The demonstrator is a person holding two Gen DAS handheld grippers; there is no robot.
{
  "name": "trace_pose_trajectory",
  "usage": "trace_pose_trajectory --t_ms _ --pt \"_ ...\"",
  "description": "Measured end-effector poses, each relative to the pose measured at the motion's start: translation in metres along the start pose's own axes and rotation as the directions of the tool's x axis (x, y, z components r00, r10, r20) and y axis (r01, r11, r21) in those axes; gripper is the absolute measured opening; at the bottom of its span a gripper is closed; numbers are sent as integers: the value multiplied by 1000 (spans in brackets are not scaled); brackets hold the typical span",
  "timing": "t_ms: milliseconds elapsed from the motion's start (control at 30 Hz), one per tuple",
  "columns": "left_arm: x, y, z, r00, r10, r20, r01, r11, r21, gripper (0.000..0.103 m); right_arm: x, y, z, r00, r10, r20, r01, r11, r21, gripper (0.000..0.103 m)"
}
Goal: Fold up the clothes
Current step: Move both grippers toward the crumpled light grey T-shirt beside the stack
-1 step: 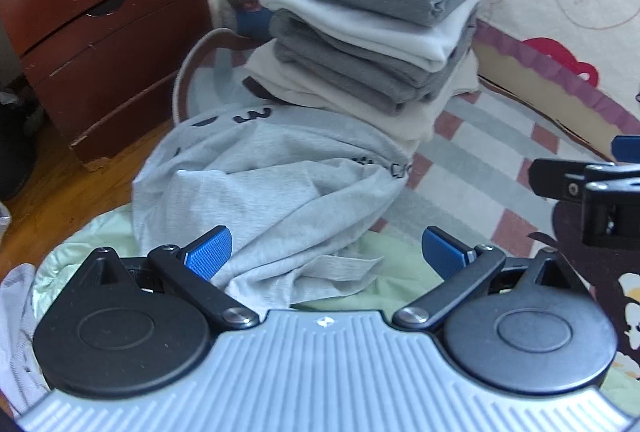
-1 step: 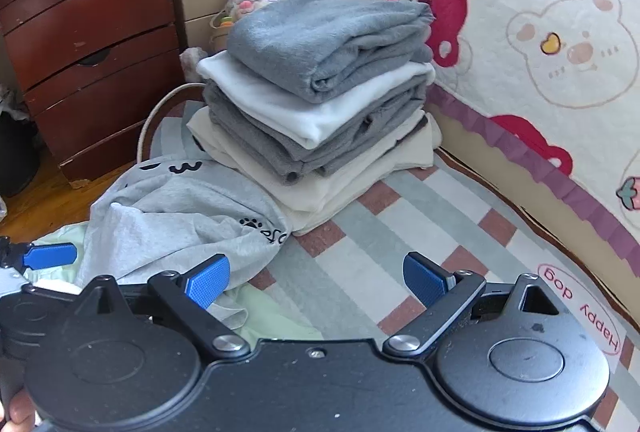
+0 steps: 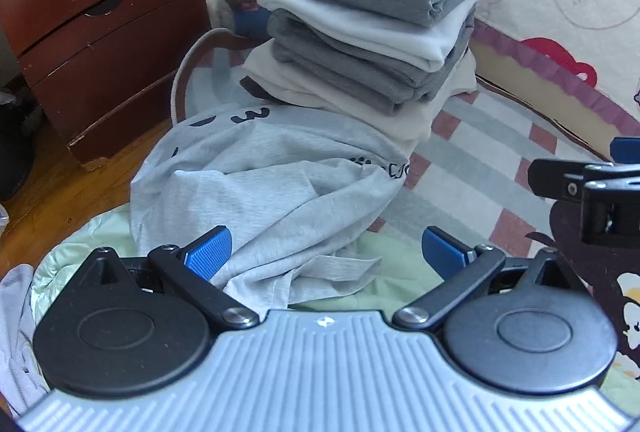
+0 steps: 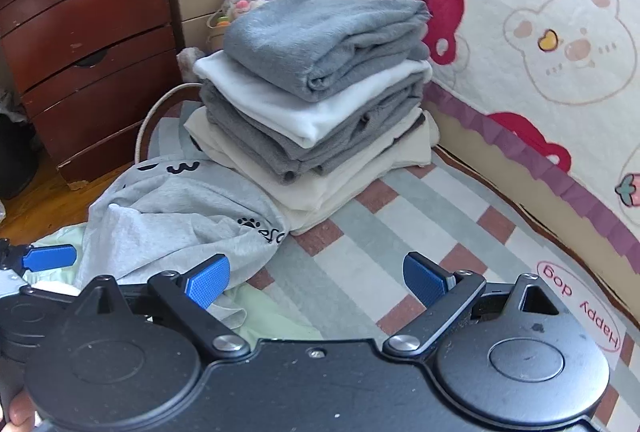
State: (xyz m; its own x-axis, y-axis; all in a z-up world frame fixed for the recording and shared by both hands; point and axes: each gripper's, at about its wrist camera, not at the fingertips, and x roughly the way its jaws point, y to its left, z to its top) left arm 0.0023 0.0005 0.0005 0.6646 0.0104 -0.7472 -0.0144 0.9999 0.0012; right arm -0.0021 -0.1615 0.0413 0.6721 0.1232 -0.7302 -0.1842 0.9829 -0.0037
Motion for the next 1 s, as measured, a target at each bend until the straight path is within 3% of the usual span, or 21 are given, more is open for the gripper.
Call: trace_pose_trajectory --t_ms 267,433,600,1000 --pt "7 3 13 998 42 -47 -42 999 12 103 3 -4 -5 998 68 -6 -68 997 44 96" --pt "13 25 6 999 18 -36 -19 1000 -18 103 -13 -14 2 972 223 79 -232 964 129 96" --pt "19 24 2 998 -33 -58 30 999 -38 103 -9 -12 0 971 230 63 -236 964 123 96" --pt "25 31 -3 998 -24 -64 20 998 -58 102 6 -29 -5 971 237 7 -234 952 197 96"
